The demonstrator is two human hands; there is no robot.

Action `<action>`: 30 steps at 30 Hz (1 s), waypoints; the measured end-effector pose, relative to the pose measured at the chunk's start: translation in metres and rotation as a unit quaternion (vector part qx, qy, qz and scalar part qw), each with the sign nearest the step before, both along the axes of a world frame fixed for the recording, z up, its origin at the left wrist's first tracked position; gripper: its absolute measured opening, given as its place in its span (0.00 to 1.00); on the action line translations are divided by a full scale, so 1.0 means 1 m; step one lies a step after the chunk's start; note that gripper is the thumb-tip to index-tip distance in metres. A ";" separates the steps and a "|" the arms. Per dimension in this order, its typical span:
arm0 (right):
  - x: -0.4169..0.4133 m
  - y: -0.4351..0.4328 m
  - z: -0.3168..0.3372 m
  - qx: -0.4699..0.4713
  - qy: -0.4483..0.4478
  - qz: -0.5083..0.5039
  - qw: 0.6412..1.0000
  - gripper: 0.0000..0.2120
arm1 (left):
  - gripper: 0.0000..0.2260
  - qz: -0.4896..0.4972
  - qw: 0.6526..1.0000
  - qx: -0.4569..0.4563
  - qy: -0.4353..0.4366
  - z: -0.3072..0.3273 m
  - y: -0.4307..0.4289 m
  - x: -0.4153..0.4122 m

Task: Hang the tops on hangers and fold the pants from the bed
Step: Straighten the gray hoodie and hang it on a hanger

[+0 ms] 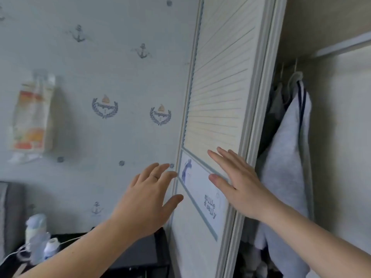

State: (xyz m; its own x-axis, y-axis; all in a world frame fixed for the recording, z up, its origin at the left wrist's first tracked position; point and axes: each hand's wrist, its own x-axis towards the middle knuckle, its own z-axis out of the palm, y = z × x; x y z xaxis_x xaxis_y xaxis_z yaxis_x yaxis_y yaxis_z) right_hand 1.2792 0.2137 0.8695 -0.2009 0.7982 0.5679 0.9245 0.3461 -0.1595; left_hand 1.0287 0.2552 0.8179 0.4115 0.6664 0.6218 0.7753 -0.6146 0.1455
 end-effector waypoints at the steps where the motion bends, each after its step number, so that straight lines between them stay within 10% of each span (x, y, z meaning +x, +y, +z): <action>1: -0.027 -0.003 -0.015 -0.024 -0.013 0.014 1.000 0.34 | 0.27 0.024 0.999 -0.026 0.007 -0.016 -0.009 -0.028; 15: -0.421 -0.082 -0.200 -0.228 -0.085 0.306 0.920 0.37 | 0.32 0.360 0.897 -0.254 -0.042 -0.221 -0.236 -0.385; 30: -0.732 -0.228 -0.360 -0.390 -0.207 0.553 0.707 0.30 | 0.33 0.642 0.631 -0.384 -0.207 -0.356 -0.493 -0.559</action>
State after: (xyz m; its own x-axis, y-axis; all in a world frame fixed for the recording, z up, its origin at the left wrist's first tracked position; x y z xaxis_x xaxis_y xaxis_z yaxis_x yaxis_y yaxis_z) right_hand 0.5471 -0.0140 0.5092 -0.9671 0.0608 -0.2469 0.1800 0.8496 -0.4958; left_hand 0.4695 -0.2373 0.4621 -0.8656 0.4548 -0.2096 0.3599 0.8561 0.3710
